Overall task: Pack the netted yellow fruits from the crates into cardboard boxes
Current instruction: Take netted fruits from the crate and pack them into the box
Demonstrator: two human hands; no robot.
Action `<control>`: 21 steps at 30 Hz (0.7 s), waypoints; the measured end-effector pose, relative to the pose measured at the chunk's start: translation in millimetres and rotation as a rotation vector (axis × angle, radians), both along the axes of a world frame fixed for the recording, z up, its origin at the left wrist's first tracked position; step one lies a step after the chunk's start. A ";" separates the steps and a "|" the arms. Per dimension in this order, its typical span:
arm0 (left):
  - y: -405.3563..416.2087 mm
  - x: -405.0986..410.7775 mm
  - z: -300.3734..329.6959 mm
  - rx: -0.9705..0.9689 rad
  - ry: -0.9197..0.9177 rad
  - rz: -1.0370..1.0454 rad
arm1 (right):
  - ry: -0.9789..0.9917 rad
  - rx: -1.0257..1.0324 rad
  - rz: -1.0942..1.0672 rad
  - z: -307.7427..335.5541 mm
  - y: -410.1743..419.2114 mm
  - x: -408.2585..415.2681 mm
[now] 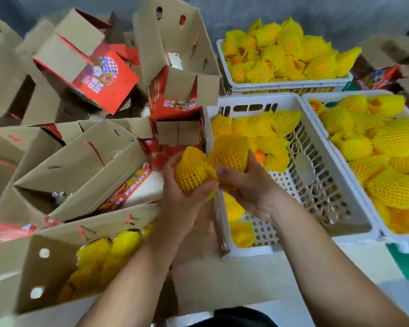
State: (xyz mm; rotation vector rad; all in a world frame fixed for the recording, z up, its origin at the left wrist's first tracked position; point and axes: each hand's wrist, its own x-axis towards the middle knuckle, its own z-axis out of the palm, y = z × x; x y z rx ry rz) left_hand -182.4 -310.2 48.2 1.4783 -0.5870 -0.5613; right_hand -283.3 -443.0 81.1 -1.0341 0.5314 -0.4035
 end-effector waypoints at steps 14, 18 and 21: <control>255.3 133.7 -8.6 0.124 0.623 0.049 | 0.259 0.001 0.085 -24.0 226.1 125.4; 269.5 132.8 -19.0 0.341 0.728 0.056 | 0.598 -0.275 0.049 -41.8 242.8 124.7; 253.1 126.5 -23.6 0.475 0.694 0.085 | 0.704 -0.426 0.048 -64.0 250.6 130.0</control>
